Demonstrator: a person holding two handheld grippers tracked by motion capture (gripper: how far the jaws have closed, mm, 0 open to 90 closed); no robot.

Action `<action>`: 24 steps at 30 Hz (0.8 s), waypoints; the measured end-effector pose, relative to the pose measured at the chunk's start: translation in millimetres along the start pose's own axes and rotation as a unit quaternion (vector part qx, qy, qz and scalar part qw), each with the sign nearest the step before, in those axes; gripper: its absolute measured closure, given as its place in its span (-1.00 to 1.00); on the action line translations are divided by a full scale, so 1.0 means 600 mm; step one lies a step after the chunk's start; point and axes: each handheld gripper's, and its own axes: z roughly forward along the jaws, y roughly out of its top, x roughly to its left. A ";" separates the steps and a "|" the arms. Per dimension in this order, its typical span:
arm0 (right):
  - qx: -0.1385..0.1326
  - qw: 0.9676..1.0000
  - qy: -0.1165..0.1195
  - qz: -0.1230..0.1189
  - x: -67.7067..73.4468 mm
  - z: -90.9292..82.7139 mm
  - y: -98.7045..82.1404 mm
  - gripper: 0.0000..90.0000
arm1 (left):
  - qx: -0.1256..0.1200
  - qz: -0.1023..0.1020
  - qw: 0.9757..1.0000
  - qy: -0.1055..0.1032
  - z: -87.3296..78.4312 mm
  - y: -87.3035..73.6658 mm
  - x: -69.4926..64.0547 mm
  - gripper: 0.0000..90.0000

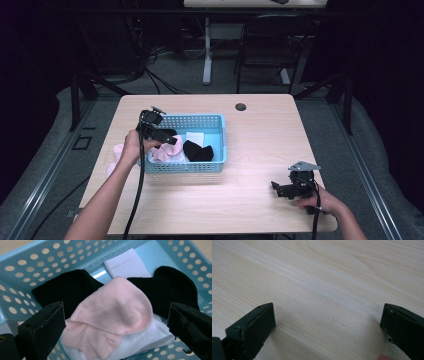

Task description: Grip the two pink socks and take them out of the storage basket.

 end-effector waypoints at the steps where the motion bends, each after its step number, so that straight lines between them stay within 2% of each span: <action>1: 0.000 1.000 0.000 0.000 0.000 0.000 0.000 -1.00 | 0.003 0.000 1.000 0.000 0.004 0.001 0.000 -0.89; 6: 0.000 1.000 0.000 0.000 0.000 0.000 0.000 -1.00 | 0.020 -0.002 1.000 0.003 0.027 0.005 0.003 -0.77; 14: 0.000 1.000 0.000 0.000 0.000 0.000 0.000 -1.00 | 0.054 -0.020 0.998 0.026 0.060 0.008 0.011 -0.61; 20: 0.000 1.000 0.001 0.000 0.000 0.000 0.000 -1.00 | 0.074 -0.027 0.996 0.039 0.070 0.009 0.009 -0.43; 24: 0.000 1.000 0.000 0.000 0.000 0.000 0.000 -1.00 | 0.079 -0.036 0.995 0.040 0.075 0.009 0.009 -0.29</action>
